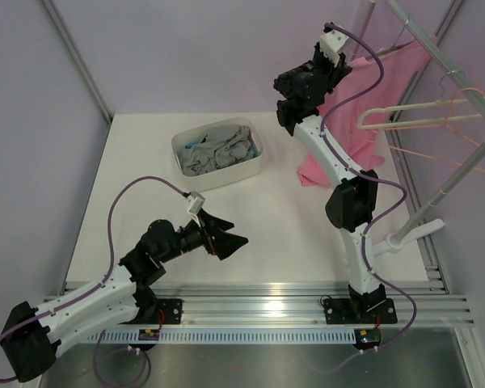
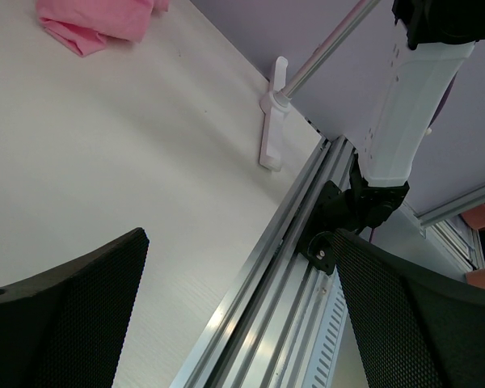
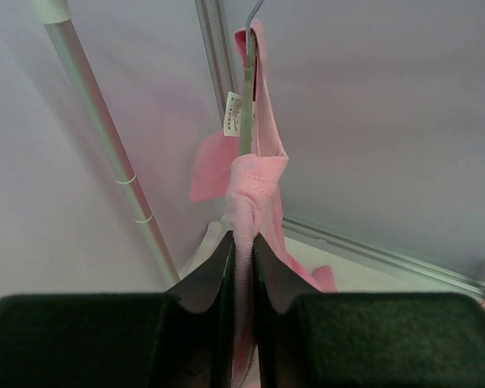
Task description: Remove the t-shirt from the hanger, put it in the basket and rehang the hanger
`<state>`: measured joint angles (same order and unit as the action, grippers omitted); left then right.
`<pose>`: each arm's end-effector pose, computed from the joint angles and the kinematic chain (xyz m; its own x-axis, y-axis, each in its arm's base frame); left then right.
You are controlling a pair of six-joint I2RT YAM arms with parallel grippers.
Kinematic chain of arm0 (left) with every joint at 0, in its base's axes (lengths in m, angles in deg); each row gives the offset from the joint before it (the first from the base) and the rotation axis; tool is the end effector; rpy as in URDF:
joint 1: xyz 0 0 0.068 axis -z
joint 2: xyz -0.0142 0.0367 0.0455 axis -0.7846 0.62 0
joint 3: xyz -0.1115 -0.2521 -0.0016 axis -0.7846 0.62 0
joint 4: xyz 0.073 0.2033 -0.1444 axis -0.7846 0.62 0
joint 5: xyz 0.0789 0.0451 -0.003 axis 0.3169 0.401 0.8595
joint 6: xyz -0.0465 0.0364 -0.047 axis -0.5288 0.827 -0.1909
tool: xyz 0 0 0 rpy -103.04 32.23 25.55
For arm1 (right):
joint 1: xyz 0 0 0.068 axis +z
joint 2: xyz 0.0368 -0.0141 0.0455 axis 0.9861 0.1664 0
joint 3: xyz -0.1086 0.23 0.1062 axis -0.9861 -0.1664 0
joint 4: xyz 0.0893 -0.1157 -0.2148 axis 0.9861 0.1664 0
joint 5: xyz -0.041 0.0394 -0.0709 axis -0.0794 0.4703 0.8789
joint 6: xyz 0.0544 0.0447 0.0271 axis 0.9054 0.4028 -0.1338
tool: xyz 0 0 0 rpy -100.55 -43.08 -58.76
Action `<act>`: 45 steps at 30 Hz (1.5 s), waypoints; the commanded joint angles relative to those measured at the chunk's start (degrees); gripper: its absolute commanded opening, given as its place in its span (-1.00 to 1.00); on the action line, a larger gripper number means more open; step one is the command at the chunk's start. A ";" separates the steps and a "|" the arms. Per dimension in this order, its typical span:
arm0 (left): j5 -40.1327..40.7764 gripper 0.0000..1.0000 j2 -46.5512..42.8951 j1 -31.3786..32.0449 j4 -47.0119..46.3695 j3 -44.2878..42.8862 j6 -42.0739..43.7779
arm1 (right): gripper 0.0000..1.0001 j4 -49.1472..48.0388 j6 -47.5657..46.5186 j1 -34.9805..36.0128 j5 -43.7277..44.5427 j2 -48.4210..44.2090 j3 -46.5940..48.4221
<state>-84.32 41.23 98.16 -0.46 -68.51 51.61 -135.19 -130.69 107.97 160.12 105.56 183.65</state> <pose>0.1256 -0.1583 0.2466 -0.5313 -0.2274 -0.8161 0.7132 0.3999 -0.5757 0.4387 0.1573 0.4714 0.1026 -0.0056 -0.9947 0.8670 0.4907 0.0866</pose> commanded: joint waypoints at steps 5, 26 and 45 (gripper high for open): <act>1.22 0.98 -0.63 0.37 0.13 -0.40 1.23 | -1.00 -4.97 -5.65 0.49 3.41 -4.47 2.45; 3.07 0.98 -1.33 0.37 2.24 -1.10 2.55 | -1.00 6.72 -2.13 4.96 -1.77 -9.57 3.85; 4.21 0.98 -1.95 0.28 2.94 -1.19 2.99 | -1.00 10.15 -3.01 5.50 -6.61 -8.42 6.50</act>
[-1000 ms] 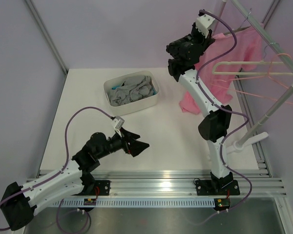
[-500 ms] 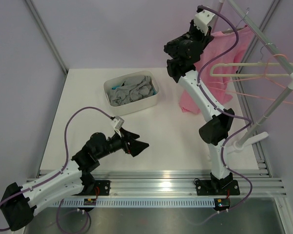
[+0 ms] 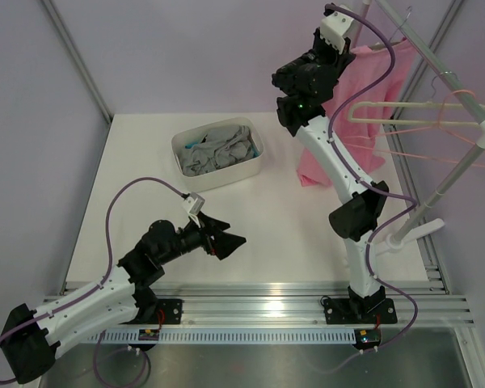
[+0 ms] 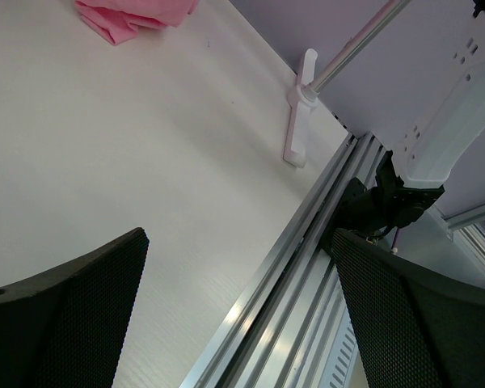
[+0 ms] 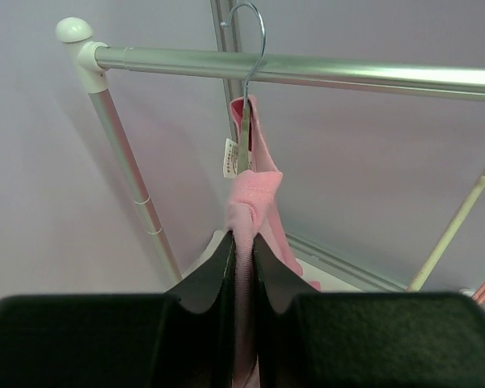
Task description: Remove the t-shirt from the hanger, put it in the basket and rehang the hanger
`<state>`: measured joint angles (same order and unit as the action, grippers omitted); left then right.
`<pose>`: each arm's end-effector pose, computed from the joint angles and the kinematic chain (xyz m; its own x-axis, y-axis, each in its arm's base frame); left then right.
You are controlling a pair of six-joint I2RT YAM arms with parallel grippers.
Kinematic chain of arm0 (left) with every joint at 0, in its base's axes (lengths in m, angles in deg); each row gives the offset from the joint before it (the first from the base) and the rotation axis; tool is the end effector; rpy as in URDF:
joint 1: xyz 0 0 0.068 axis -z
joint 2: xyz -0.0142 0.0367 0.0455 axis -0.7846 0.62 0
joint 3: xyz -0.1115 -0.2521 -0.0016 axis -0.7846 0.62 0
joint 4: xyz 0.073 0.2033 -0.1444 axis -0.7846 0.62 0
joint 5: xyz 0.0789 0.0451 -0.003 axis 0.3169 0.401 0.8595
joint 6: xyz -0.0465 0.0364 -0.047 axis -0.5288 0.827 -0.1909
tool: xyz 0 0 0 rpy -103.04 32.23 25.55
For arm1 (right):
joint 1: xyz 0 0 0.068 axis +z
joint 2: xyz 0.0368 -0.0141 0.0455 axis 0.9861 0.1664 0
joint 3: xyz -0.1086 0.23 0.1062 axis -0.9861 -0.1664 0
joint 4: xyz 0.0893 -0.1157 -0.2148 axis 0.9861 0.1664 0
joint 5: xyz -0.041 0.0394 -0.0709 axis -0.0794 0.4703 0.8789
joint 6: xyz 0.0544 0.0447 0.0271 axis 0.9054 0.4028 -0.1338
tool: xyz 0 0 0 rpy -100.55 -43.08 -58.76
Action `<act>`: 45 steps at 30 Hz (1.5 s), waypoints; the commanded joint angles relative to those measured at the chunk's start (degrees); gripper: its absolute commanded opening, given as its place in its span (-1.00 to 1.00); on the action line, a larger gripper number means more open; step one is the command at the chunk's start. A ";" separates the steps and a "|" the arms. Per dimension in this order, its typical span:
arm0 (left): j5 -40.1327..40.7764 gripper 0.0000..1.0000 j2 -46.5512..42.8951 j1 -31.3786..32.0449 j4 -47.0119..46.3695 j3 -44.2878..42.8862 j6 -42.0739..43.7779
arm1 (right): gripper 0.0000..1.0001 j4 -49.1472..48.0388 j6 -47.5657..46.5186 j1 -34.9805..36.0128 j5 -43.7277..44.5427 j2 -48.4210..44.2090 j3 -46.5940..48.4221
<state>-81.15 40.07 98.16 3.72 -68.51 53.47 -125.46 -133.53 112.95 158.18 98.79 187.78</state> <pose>0.1264 -0.1541 0.2404 -0.5237 -0.2086 -0.8260 0.6876 0.4689 -0.5544 0.3847 0.1703 0.5357 0.0956 -0.0377 -0.9947 0.8147 0.5772 0.0564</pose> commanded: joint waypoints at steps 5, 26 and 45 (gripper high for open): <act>1.22 0.98 -1.05 0.28 -1.14 -1.28 1.31 | -1.00 2.26 1.14 1.12 -4.84 -2.61 0.80; 2.54 0.98 -3.07 0.28 -0.88 -0.66 1.40 | -1.00 10.00 -0.70 9.12 -10.55 1.60 4.92; 7.63 0.98 -6.24 0.28 2.36 -1.88 0.96 | -1.00 13.42 -3.95 15.10 -10.64 1.08 4.65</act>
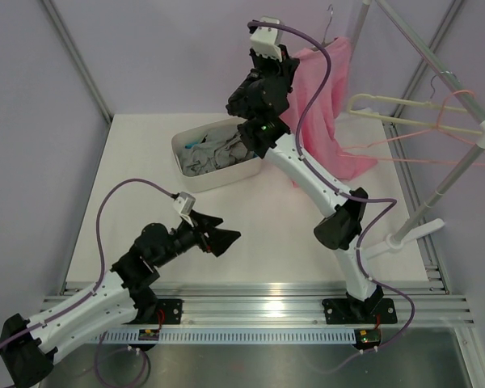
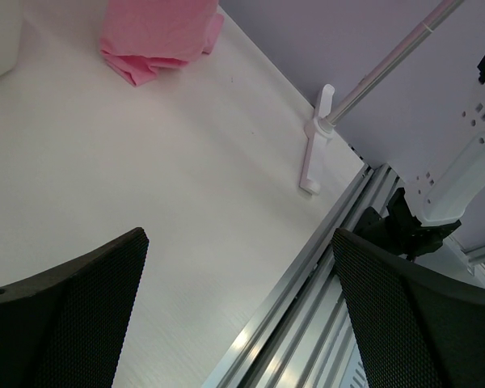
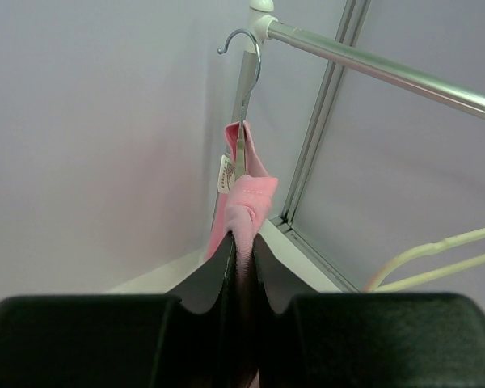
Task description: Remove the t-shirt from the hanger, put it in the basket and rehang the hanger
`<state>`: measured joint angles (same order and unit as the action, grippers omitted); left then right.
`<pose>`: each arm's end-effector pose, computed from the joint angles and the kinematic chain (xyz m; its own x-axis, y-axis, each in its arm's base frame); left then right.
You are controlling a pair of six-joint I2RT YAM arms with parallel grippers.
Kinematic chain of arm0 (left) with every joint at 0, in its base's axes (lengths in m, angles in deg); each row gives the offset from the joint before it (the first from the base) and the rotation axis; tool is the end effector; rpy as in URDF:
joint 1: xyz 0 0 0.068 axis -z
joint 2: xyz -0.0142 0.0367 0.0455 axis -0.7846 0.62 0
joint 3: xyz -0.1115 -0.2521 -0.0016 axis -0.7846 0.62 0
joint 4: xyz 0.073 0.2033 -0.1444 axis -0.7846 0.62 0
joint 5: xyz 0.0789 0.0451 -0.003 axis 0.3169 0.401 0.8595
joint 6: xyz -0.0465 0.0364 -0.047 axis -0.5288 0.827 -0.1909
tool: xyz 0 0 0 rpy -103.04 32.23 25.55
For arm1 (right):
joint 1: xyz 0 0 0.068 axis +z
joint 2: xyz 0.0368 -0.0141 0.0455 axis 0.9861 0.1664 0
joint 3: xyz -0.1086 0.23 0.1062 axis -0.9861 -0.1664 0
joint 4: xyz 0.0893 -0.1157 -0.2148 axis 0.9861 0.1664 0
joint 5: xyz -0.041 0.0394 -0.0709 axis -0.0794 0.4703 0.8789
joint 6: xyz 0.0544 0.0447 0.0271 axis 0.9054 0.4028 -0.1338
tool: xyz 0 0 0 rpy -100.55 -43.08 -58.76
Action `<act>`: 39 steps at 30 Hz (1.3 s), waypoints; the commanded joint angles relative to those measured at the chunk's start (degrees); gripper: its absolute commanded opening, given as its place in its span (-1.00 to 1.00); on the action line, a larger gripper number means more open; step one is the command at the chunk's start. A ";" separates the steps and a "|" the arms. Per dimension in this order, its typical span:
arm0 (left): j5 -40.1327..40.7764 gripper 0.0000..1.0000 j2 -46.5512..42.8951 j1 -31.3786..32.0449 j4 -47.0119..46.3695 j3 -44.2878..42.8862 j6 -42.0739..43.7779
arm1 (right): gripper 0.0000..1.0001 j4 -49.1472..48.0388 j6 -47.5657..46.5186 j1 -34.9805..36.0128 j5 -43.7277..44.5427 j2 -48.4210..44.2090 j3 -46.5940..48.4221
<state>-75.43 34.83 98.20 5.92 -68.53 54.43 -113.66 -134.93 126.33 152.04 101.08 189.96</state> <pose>0.1230 -0.1417 0.2510 -0.4528 -0.2765 -0.8477 0.6698 0.5221 -0.5281 0.3531 0.2750 0.5256 0.0147 -0.2391 -0.9709 0.6106 0.7710 -0.1807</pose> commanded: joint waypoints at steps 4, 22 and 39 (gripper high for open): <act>1.90 0.98 -3.45 0.24 2.45 -4.42 -1.93 | -1.00 10.38 4.99 2.08 -4.58 -3.59 0.54; 12.27 0.98 -18.05 0.32 21.61 -14.69 5.70 | -1.00 17.61 7.46 4.71 -6.17 -7.81 4.49; 7.62 0.97 -5.83 0.15 23.19 -30.60 1.23 | -1.00 70.19 60.10 6.21 -26.47 -32.39 -7.25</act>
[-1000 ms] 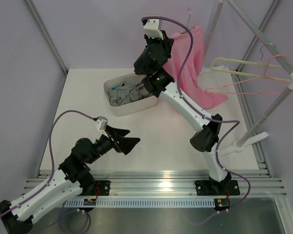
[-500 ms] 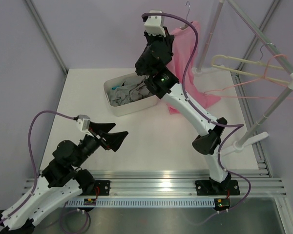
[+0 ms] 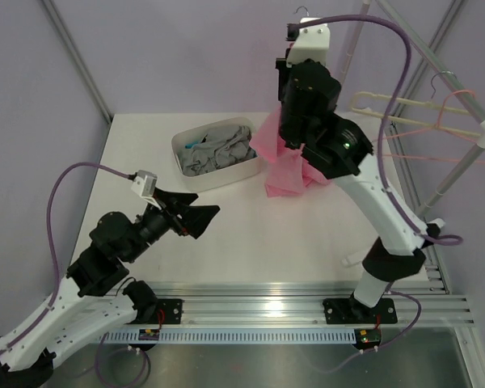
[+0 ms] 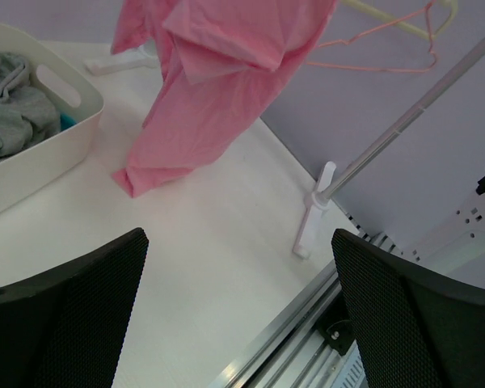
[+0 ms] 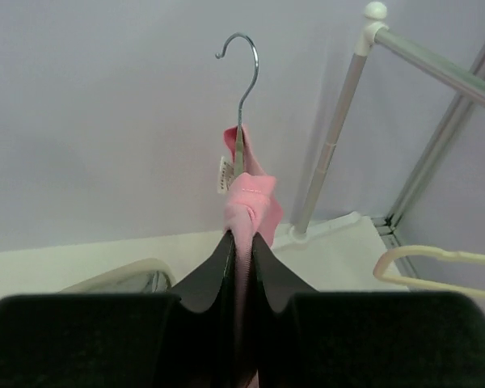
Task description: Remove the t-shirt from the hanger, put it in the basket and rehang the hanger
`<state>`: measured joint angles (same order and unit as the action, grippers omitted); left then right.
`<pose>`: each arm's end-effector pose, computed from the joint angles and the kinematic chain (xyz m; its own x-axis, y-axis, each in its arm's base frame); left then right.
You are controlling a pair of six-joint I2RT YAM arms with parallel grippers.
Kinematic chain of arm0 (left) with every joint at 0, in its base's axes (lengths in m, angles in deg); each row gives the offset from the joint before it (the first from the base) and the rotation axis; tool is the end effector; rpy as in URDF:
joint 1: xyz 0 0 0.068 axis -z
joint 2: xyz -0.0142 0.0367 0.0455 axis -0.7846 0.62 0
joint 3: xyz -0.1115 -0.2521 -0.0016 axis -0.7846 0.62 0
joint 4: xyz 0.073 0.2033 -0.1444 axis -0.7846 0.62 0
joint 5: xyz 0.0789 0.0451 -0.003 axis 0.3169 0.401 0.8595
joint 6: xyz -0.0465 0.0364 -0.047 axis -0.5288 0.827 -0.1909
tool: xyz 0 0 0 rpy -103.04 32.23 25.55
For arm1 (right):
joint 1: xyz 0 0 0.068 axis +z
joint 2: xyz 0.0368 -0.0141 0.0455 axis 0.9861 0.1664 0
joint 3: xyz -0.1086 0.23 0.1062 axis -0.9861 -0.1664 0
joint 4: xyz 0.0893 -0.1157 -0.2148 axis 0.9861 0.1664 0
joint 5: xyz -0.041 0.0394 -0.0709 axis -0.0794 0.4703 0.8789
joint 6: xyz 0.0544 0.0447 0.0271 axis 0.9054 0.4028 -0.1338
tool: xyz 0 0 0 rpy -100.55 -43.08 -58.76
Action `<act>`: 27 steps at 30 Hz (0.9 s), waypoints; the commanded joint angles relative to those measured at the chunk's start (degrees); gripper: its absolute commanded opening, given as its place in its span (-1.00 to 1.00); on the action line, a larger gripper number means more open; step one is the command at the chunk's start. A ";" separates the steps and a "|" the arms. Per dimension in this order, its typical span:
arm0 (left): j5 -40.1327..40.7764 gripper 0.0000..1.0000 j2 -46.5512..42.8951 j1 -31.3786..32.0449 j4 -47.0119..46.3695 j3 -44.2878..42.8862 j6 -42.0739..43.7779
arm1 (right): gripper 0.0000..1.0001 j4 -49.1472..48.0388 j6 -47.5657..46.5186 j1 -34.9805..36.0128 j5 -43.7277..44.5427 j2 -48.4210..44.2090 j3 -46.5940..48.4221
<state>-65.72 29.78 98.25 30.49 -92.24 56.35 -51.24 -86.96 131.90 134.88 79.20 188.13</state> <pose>0.1034 -0.1056 0.3624 -0.3319 -0.3678 -0.8687 0.6136 0.6153 -0.4949 0.2574 0.2339 0.5813 0.0549 -0.1055 -0.9929 0.1792 0.9793 -0.0941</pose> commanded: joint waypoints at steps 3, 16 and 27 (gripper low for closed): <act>-4.44 0.98 -0.25 0.10 1.43 -11.01 -1.13 | -1.00 7.76 16.79 0.72 -19.04 -21.41 -18.51; -24.30 0.97 8.18 0.10 1.53 -22.00 7.12 | -1.00 3.45 25.40 0.81 -44.63 -55.52 -57.03; -25.20 0.84 15.31 0.10 4.17 -24.65 15.74 | -1.00 3.89 31.47 0.81 -59.76 -70.03 -65.74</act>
<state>-89.92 44.97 98.25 35.65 -115.39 69.14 -42.43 -58.65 132.19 81.79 12.24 123.25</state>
